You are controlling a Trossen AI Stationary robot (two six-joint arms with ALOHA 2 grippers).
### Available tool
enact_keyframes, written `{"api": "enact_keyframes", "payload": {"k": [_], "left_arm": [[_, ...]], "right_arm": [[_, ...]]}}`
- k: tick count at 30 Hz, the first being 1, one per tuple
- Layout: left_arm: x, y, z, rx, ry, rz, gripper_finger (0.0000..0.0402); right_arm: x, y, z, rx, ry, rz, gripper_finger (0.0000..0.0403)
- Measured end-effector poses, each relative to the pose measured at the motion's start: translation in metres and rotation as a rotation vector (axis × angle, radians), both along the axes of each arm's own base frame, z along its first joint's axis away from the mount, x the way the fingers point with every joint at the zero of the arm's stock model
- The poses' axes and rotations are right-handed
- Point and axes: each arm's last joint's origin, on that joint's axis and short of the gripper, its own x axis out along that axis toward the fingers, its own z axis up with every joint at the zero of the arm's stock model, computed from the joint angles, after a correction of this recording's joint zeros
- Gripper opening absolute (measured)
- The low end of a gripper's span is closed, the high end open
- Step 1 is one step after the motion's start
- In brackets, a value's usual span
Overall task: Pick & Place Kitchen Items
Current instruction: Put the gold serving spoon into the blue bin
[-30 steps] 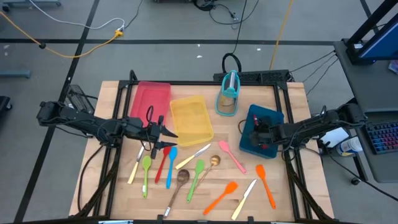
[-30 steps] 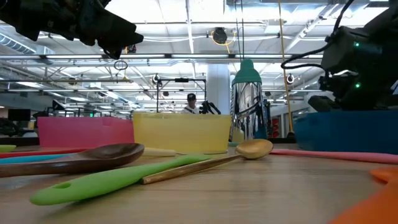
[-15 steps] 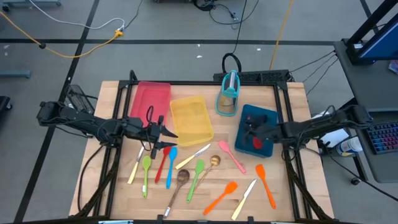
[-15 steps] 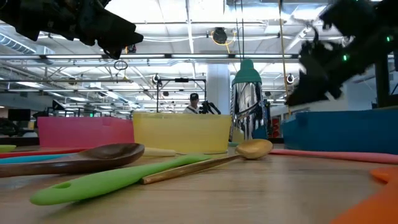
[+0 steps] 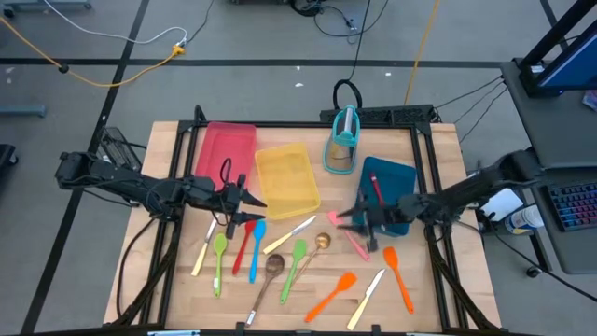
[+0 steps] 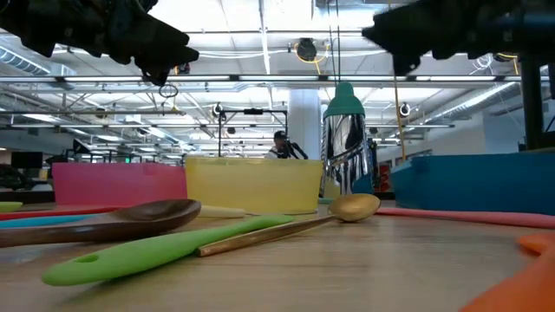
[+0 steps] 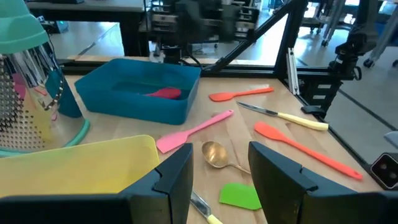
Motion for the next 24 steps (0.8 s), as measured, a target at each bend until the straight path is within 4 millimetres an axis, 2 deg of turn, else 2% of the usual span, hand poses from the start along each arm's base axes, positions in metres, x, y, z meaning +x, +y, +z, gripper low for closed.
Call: {"api": "enact_keyframes", "payload": {"k": [3, 6, 9, 12, 16, 20, 24], "left_arm": [[-0.001, -0.004, 0.000, 0.000, -0.001, -0.019, 0.0157], [-0.001, -0.010, 0.000, -0.003, -0.003, -0.047, 0.0157], [-0.002, -0.017, 0.002, -0.024, -0.022, -0.077, 0.0157], [-0.004, -0.024, 0.004, -0.045, -0.034, -0.111, 0.0157], [-0.006, -0.033, 0.004, -0.054, -0.031, -0.156, 0.0157], [-0.008, -0.040, 0.004, -0.054, -0.029, -0.189, 0.0157], [-0.010, -0.043, 0.004, -0.054, -0.028, -0.207, 0.0157]], "right_arm": [[0.020, 0.017, -0.005, -0.058, -0.041, 0.099, 0.0122], [0.048, 0.031, -0.012, -0.095, 0.023, 0.147, 0.0121], [0.078, 0.043, -0.023, -0.116, 0.173, 0.165, 0.0122], [0.098, 0.050, -0.036, -0.171, 0.382, 0.209, 0.0132], [0.113, 0.056, -0.041, -0.176, 0.567, 0.209, 0.0160], [0.118, 0.057, -0.053, -0.123, 0.657, 0.254, 0.0186], [0.119, 0.057, -0.068, -0.073, 0.725, 0.263, 0.0190]]}}
